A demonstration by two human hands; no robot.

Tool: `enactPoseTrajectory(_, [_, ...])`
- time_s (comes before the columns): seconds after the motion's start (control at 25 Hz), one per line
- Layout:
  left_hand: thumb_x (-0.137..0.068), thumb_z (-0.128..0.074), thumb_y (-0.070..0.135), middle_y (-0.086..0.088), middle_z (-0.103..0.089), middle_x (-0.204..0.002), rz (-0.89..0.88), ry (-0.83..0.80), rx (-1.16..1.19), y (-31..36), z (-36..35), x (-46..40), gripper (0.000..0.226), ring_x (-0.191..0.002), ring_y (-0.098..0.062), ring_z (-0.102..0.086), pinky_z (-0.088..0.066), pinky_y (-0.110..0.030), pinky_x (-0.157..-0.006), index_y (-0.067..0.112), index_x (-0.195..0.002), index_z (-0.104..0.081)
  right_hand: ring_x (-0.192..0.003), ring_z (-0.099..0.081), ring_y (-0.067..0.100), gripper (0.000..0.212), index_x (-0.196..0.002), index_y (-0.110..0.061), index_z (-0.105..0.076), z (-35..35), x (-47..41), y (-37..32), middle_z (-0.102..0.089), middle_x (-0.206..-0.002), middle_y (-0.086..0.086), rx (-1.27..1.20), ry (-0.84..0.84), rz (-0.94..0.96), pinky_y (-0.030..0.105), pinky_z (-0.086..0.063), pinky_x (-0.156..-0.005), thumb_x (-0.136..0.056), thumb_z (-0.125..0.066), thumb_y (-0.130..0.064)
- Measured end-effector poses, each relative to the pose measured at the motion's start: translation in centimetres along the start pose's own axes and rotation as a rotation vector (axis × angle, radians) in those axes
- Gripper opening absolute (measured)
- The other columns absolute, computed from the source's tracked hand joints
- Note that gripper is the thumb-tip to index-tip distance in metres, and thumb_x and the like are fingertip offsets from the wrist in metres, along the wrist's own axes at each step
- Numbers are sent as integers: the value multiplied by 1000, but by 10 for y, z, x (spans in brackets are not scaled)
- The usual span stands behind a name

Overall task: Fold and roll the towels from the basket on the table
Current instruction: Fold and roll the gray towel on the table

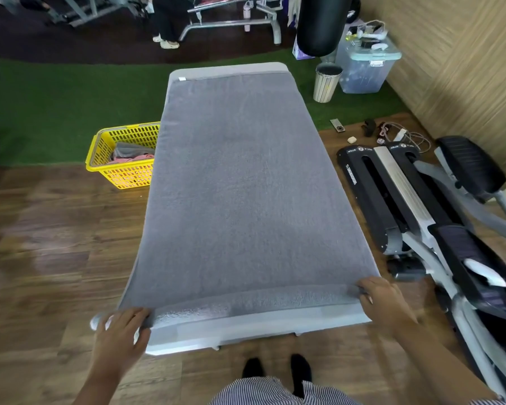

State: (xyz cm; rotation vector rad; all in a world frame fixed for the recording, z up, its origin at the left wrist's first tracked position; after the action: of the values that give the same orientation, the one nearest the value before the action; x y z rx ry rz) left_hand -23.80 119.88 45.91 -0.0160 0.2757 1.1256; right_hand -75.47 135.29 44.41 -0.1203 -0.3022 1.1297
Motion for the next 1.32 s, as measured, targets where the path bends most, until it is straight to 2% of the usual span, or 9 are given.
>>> enactPoseTrajectory(0.08, [-76, -41, 32, -4, -65, -90, 6, 20, 4, 2, 0, -2, 40, -89, -18, -48, -35, -43, -85, 13, -92, -73, -95, -61, 25, 27, -106, -14, -64, 1, 1, 0, -67, -99, 2, 12, -10, 7, 36, -42, -81, -80, -59, -8])
enactPoseTrajectory(0.24, [-76, -41, 32, 0, -69, -89, 25, 18, 43, 6, 2, -4, 40, -91, -14, -49, -26, -26, -99, 12, -95, -70, -96, -58, 23, 25, -109, -17, -56, 6, 0, 2, -64, -101, 0, 47, -24, -51, 34, -38, -86, -85, -52, -12])
enactPoseTrajectory(0.4, [-79, -39, 33, 6, -69, -90, -1, -41, 29, 11, 0, -6, 38, -87, -16, -59, -34, -43, -92, 16, -97, -68, -91, -57, 23, 17, -98, -16, -57, 8, 0, 6, -64, -94, 1, 94, -11, -123, 33, -35, -82, -84, -49, -12])
enactPoseTrajectory(0.52, [-78, -40, 35, 10, -69, -89, -6, -69, 22, 13, -2, -9, 35, -80, -18, -66, -35, -42, -87, 20, -91, -70, -91, -56, 22, 11, -93, -16, -56, 5, 0, 4, -63, -91, 1, 101, -31, -117, 34, -33, -81, -84, -50, -12])
enactPoseTrajectory(0.64, [-75, -40, 36, 14, -67, -87, -6, -75, 28, 13, -3, -13, 33, -82, -10, -59, -37, -45, -83, 23, -87, -68, -92, -57, 22, 7, -88, -17, -53, 5, 0, 4, -61, -89, 0, 89, -45, -116, 33, -32, -80, -85, -50, -12])
enactPoseTrajectory(0.8, [-78, -40, 32, 1, -69, -97, 21, -20, 4, 12, 1, -17, 39, -93, -18, -59, -39, -47, -86, 15, -96, -70, -73, -55, 27, 25, -82, -11, -61, 13, -3, 1, -59, -80, 3, 59, 180, -13, 34, -37, -66, -66, -67, 8])
enactPoseTrajectory(1.0, [-80, -38, 30, -4, -70, -101, 33, -9, -7, 17, -7, -15, 43, -93, -23, -65, -39, -44, -93, 9, -100, -71, -67, -61, 26, 21, -76, -10, -70, 14, 7, -7, -64, -72, 1, 61, 275, 95, 37, -46, -74, -61, -69, 5])
enactPoseTrajectory(1.2, [-79, -40, 32, -2, -71, -96, 42, 18, -16, 22, -11, -18, 44, -94, -16, -59, -34, -47, -97, 9, -99, -71, -63, -60, 27, 48, -78, -7, -69, 16, 9, -18, -65, -74, 4, 107, 224, 98, 37, -53, -61, -35, -78, 12])
enactPoseTrajectory(1.32, [-81, -37, 28, 1, -69, -81, 22, 15, -72, 30, -8, -15, 40, -74, -22, -68, -37, -48, -83, 12, -92, -72, -64, -61, 31, 33, -75, -8, -69, 5, 0, -8, -63, -70, 5, 84, 90, 20, 41, -50, -70, -47, -75, 9])
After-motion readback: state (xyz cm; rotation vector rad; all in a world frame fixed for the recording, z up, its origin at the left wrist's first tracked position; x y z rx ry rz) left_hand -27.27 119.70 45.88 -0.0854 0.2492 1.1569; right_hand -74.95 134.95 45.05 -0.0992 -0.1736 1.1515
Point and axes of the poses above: each hand's wrist, its own x-axis away from the middle knuckle, its own z-axis out of the back of the hand, y = z × x, the point moved 8 cm from there along -x, towards the middle knuckle
